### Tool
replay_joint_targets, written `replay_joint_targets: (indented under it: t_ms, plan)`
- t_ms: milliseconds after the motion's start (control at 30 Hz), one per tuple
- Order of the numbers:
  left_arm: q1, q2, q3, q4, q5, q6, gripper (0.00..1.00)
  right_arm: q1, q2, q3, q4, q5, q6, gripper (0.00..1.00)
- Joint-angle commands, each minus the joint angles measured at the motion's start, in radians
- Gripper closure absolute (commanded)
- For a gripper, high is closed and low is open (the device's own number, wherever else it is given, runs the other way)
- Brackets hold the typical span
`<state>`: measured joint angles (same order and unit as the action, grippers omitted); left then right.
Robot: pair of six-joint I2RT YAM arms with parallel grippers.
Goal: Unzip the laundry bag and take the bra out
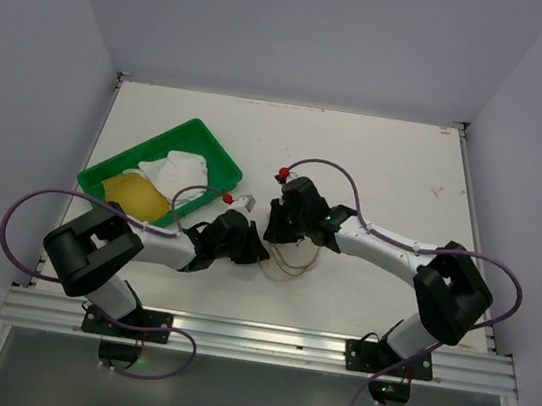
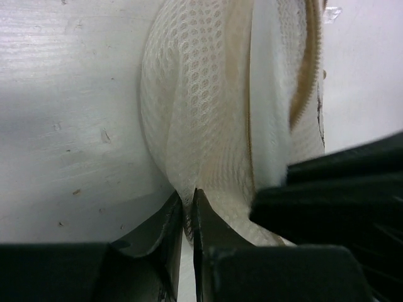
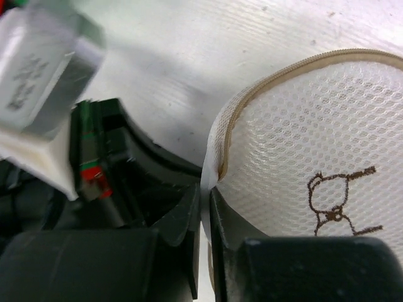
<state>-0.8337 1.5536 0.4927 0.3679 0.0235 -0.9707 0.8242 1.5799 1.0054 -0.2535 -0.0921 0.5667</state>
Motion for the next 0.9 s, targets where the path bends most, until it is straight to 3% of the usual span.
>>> replay_joint_targets:
  t_ms: [0,233,400,500,533,600,633,733,867]
  plan:
    - [-0.012,-0.009,-0.032,-0.024,-0.013,-0.031,0.85,-0.016,0.046,-0.005,0.028,0.039,0.074,0.86]
    - [-0.013,-0.101,-0.054,-0.11,-0.088,-0.065,0.67,-0.017,-0.013,-0.05,0.005,-0.023,0.101,0.67]
    - [-0.01,-0.191,-0.034,-0.285,-0.206,-0.068,0.6,-0.017,-0.121,0.045,-0.084,-0.077,0.081,0.45]
    - [-0.001,-0.271,-0.007,-0.385,-0.258,-0.057,0.5,-0.02,-0.181,0.088,-0.115,-0.057,0.056,0.35]
    - [0.004,-0.311,0.027,-0.43,-0.273,-0.036,0.43,-0.026,-0.195,0.096,-0.122,-0.043,0.049,0.32]
    - [0.008,-0.351,0.07,-0.532,-0.338,-0.011,0.3,-0.065,-0.219,0.116,-0.142,0.009,0.035,0.26]
    - [0.013,-0.386,0.119,-0.57,-0.361,0.012,0.17,-0.091,-0.237,0.124,-0.17,0.012,0.021,0.17]
    - [0.056,-0.452,0.222,-0.691,-0.421,0.07,0.0,-0.213,-0.293,0.156,-0.226,-0.015,-0.007,0.02]
    - [0.113,-0.544,0.337,-0.837,-0.447,0.138,0.0,-0.353,-0.428,0.171,-0.274,0.063,-0.053,0.01]
